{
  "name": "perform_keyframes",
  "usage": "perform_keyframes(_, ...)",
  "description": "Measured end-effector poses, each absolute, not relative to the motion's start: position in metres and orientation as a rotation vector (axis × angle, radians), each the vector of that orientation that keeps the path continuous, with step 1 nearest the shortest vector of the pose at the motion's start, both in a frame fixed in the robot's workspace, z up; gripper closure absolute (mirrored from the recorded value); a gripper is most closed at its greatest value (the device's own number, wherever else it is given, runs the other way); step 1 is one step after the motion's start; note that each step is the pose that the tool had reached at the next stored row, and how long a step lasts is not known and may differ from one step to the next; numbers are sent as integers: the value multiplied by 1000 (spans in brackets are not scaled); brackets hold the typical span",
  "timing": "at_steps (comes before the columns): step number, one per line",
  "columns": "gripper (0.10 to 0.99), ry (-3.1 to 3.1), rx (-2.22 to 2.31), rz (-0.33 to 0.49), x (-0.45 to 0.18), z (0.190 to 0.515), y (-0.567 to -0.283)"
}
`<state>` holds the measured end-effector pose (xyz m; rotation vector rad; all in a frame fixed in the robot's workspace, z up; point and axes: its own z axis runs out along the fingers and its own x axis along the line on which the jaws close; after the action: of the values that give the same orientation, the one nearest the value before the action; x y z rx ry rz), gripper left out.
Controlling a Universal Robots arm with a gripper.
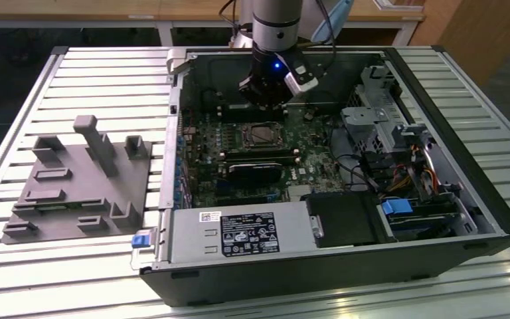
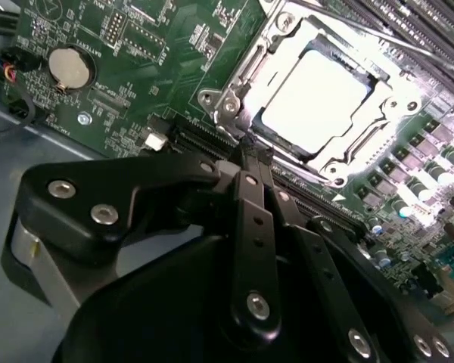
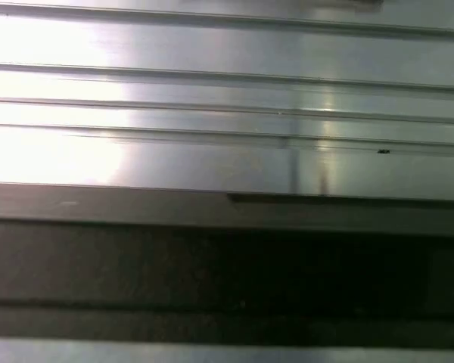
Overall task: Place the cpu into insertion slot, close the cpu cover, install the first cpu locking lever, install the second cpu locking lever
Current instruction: 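Install the first cpu locking lever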
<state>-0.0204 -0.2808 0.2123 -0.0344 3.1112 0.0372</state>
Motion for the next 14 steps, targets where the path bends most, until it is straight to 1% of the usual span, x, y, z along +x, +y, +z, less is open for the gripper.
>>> perform_keyframes(14,976,3111,-34,37,-20,212,-286)
